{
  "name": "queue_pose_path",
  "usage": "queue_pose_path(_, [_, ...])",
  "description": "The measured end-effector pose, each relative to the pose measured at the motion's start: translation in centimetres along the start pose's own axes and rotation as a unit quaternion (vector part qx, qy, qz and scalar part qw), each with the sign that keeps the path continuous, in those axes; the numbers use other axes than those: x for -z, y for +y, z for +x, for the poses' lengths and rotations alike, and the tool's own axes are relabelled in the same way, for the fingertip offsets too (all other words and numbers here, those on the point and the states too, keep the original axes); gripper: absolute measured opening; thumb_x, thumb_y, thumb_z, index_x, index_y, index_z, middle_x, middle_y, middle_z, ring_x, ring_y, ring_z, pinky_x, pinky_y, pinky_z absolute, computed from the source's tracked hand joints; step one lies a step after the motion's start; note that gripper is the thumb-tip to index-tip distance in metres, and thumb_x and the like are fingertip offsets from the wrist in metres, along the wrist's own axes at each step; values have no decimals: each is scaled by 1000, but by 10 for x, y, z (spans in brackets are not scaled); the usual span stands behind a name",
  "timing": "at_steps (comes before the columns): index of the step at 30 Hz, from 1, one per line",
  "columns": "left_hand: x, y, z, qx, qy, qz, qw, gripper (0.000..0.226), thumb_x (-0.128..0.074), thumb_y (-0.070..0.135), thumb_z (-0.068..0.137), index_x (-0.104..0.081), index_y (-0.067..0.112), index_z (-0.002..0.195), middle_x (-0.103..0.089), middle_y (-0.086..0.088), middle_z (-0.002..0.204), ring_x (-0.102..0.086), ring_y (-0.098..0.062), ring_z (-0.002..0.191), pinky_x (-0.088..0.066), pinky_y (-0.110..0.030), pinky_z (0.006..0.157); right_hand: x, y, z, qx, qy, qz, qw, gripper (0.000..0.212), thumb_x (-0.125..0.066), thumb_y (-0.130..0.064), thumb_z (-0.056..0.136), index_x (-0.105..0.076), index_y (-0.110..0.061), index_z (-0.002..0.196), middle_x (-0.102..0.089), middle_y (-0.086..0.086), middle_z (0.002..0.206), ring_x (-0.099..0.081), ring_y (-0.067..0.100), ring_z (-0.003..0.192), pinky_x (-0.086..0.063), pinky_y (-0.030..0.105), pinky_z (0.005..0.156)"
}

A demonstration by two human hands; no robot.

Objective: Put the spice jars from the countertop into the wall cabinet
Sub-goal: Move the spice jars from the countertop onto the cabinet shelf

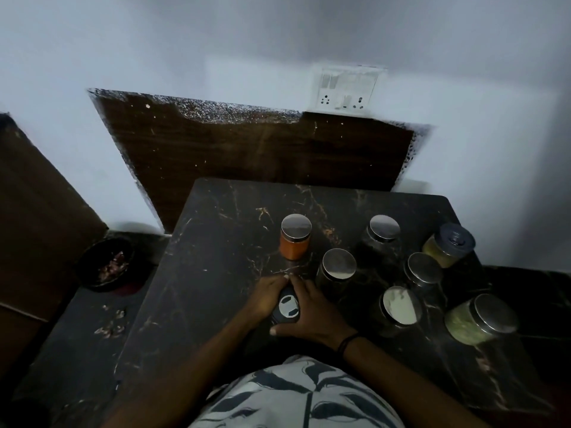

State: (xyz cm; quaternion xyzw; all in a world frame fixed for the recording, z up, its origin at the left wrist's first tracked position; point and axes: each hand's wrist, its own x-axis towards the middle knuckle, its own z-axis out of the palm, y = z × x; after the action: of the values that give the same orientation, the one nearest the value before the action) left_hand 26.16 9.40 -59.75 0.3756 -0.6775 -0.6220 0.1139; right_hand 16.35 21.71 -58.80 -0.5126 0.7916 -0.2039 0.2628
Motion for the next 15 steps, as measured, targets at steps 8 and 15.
queue_pose_path(8, [11, 8, 5, 74, 26, -173, 982, 35, -47, 31, 102, -76, 10, 101, -78, -11, 96, -75, -23, 90, -59, -32, 81, 17, -2, 7, -2, 82, 132, 988, 104, -85, -51, 59, -30, -26, 144, -37, 4, 135, -42, 16, 126, -41, 34, 107])
queue_pose_path(15, [18, 28, 5, 17, 90, -254, 963, 36, -51, 11, 96, -77, 18, 72, -73, -4, 73, -67, -14, 68, -54, -25, 61, 47, -15, 17, -11, 167, 527, 833, 41, -69, -24, 77, -53, -25, 115, -63, 10, 120, -64, 25, 107, -54, 34, 87])
